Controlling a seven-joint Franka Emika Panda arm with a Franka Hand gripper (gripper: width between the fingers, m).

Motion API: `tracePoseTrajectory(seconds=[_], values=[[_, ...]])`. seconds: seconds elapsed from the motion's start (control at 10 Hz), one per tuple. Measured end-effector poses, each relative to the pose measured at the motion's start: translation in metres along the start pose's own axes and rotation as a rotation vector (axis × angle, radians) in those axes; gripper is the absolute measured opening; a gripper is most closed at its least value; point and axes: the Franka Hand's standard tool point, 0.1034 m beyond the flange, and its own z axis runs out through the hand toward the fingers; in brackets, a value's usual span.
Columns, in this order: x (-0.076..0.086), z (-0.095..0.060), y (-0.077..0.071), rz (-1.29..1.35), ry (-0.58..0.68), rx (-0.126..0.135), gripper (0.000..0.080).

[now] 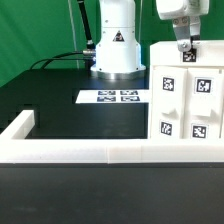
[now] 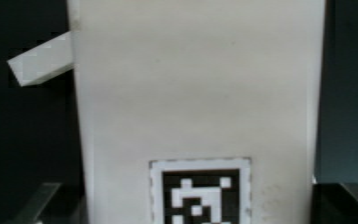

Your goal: Assemble cabinet

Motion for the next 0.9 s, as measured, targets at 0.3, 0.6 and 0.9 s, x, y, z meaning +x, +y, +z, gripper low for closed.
tracePoseTrajectory(seconds=[0.3, 0.6, 0.9], values=[[-0.0012, -0.0008, -0.0009, 0.066, -0.026, 0.000, 0.0557], [0.0000, -0.0007, -0.0026, 0.072, -0.042, 0.001, 0.0557], [-0.0041, -0.0073, -0.0031, 0.023, -0.056, 0.008, 0.0771]])
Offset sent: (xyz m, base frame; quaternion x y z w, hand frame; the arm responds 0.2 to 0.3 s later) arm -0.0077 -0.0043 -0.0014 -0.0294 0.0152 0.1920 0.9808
